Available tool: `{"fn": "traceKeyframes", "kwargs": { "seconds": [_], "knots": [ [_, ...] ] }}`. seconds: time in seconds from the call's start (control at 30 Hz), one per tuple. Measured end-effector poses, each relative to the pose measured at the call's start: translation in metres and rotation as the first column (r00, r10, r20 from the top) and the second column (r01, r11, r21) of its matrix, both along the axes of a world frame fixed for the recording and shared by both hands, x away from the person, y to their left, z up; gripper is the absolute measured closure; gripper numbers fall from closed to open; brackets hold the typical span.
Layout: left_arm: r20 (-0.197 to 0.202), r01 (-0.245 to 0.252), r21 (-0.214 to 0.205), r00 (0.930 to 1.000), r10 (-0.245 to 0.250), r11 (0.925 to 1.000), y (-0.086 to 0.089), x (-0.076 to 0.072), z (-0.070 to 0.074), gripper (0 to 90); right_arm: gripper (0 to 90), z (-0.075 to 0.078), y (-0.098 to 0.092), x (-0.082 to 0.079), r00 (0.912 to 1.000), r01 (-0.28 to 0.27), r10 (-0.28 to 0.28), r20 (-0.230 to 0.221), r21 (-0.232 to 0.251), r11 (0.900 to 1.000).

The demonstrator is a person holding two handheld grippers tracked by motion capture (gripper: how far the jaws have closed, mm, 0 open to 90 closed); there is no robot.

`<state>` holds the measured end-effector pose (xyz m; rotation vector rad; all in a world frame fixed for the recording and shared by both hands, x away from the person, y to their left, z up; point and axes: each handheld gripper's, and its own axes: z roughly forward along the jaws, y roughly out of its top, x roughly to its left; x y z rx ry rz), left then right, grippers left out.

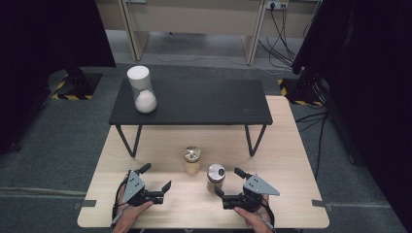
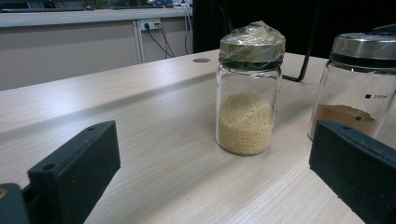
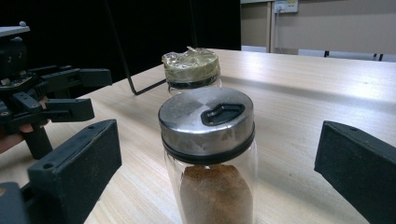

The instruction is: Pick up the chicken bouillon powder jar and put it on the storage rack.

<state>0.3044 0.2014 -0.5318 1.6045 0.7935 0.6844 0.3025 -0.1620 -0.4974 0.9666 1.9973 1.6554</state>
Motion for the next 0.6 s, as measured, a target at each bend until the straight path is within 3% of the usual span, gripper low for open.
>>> {"fn": "traceKeyframes", "kwargs": {
  "seconds": [0.6],
  "knots": [
    [-0.001,0.002,-0.002,1.0000,-0.002,1.0000,0.000,0.000,0.000,1.0,0.6,0.018,0.021,0.004,1.0000,0.003,-0.002,0.005,-0.049,0.9988]
  ]
}}
